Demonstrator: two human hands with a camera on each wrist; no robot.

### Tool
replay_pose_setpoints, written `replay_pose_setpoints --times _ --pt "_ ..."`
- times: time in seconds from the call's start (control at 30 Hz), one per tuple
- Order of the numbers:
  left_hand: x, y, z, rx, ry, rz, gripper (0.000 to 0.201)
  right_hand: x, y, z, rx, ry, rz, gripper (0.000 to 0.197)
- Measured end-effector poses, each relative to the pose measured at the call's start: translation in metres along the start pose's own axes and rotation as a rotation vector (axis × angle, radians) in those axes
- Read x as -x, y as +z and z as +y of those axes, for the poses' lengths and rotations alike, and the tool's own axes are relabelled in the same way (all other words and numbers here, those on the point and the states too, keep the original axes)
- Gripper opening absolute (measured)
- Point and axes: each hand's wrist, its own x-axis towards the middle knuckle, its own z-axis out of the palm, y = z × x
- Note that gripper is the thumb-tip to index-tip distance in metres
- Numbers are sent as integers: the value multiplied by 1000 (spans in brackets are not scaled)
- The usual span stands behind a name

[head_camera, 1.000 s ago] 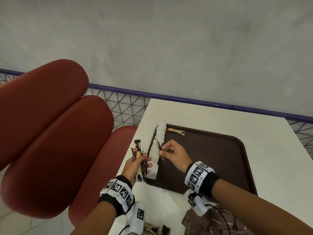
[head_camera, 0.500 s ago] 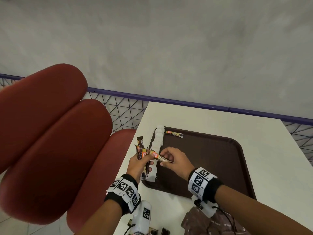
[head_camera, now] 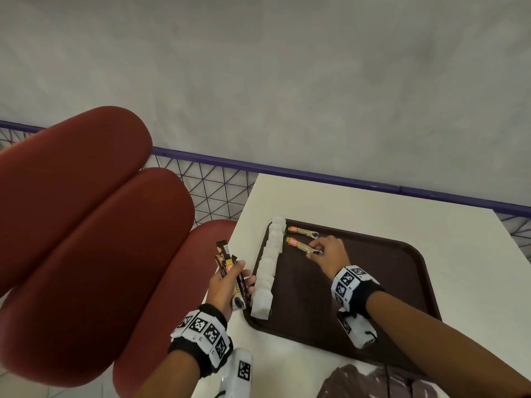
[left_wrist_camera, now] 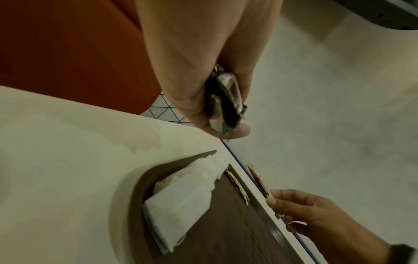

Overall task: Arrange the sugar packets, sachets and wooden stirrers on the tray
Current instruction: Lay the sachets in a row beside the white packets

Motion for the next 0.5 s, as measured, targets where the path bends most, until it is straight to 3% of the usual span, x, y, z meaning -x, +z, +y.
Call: replay_pose_setpoints --times 0.33,0.5 --pt "-14 -35 4 -49 26 29 25 -53 24 11 270 55 -45 26" --pt "-19 -43 6 3 64 16 23 -60 34 13 351 48 -38 28"
